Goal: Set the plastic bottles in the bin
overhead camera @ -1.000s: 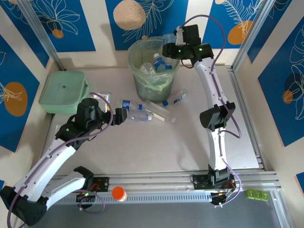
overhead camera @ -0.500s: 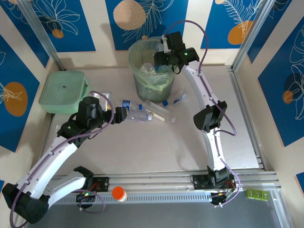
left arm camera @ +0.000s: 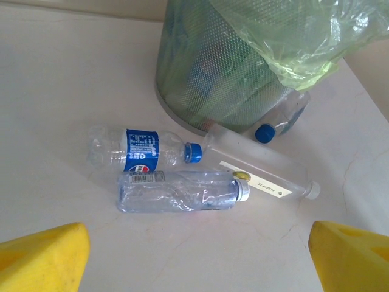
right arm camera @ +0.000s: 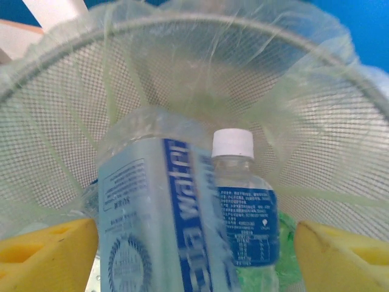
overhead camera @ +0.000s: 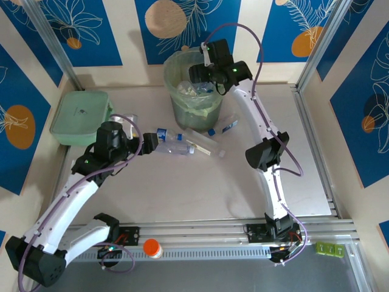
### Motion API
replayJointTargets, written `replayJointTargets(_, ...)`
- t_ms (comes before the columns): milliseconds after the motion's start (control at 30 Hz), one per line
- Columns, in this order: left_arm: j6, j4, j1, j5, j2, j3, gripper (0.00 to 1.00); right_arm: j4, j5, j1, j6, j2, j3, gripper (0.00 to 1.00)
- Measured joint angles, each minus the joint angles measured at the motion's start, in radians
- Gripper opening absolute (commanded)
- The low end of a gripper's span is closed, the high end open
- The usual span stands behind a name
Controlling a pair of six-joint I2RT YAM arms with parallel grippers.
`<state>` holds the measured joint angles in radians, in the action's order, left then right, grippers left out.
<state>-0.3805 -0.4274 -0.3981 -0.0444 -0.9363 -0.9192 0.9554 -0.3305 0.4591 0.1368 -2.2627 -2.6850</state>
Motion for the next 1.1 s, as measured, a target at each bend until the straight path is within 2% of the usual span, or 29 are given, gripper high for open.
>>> replayJointTargets(167,-0.006,0.001,0.008,0.013,0.026,0.006,0.94,0.013,0.001,0.013,0.011,0.105,0.004,0.84)
replayJointTargets(300,-0.014,0.0,0.01,0.021,0.041,0.008,0.96,0.032,-0.011,0.08,0.024,0.242,0.091,0.83)
replayJointTargets(367,-0.016,-0.003,0.01,0.02,0.039,0.008,0.97,0.022,-0.018,0.129,0.032,0.345,0.227,0.83)
replayJointTargets(467,-0.037,-0.014,0.01,0.027,0.034,0.008,0.98,-0.034,0.001,0.192,0.071,0.544,0.546,0.83)
replayJointTargets(533,-0.07,-0.028,0.01,0.045,0.03,0.007,0.99,-0.077,0.021,0.199,0.109,0.675,0.76,0.82)
replayJointTargets(667,-0.198,-0.105,0.011,0.099,-0.008,-0.027,1.0,-0.167,0.058,0.156,0.206,0.914,1.128,0.81)
replayJointTargets(800,-0.385,-0.171,0.011,0.121,-0.094,-0.072,0.99,-0.238,0.087,0.113,0.281,1.094,1.357,0.81)
replayJointTargets(967,-0.606,-0.212,0.011,0.126,-0.231,-0.079,0.99,-0.293,0.138,0.07,0.328,1.221,1.51,0.81)
replayJointTargets(1100,-0.706,-0.204,0.009,0.134,-0.376,-0.098,0.99,-0.322,0.178,0.037,0.343,1.262,1.577,0.81)
